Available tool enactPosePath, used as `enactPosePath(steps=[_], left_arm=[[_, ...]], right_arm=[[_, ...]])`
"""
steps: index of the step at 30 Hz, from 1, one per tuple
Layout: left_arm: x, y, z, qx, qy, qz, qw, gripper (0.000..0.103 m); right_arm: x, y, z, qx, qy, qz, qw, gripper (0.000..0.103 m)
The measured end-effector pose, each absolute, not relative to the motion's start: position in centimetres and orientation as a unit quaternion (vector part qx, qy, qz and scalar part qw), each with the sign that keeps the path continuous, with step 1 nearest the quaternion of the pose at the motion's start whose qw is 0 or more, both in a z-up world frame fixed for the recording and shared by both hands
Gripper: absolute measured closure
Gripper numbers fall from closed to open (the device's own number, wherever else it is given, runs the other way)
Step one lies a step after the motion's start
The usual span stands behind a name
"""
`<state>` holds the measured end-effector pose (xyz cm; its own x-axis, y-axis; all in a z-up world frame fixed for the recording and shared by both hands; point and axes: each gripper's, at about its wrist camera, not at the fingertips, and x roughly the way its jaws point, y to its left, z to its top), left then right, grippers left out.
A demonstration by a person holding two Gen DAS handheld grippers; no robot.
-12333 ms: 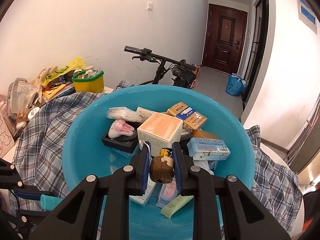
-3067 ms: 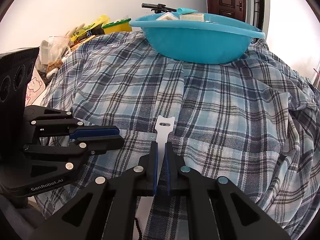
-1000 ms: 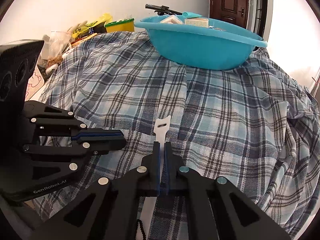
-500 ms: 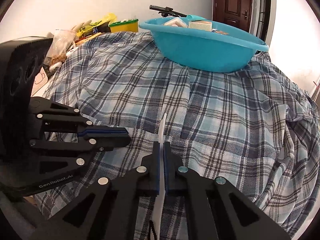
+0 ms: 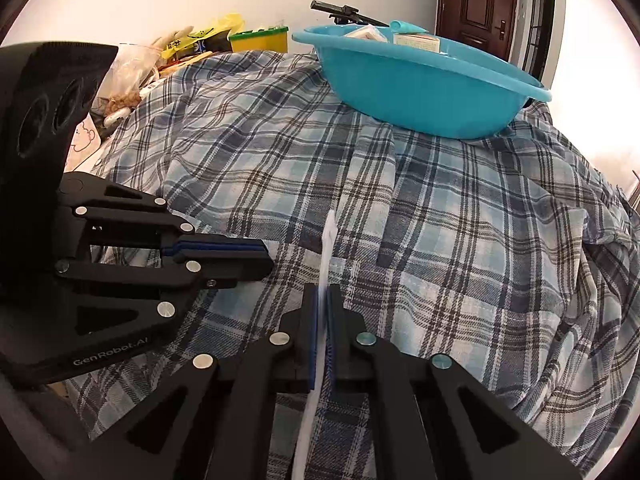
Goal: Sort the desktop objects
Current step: 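Adjust and tighten the right tool's grip on the cable tie, then lift the cable tie up off the cloth with the right tool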
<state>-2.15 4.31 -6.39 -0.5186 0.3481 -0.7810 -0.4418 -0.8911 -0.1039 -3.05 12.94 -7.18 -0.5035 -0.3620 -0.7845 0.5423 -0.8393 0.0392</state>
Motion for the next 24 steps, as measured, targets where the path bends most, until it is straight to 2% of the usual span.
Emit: enactPosePath(steps=[11, 14, 24], left_arm=[[-2.2, 4.4, -6.4, -0.436, 0.050, 0.870, 0.225, 0.100], [-2.2, 4.1, -6.3, -0.437, 0.028, 0.873, 0.216, 0.100], [-1.6, 3.3, -2.6, -0.371, 0.013, 0.911, 0.181, 0.100]], right_arm=[[-3.2, 14.3, -5.9, 0.400, 0.071, -0.881, 0.243, 0.101], [-2.8, 14.0, -5.3, 0.393, 0.070, -0.882, 0.251, 0.101], [-2.3, 15.5, -2.2, 0.336, 0.035, -0.914, 0.226, 0.101]])
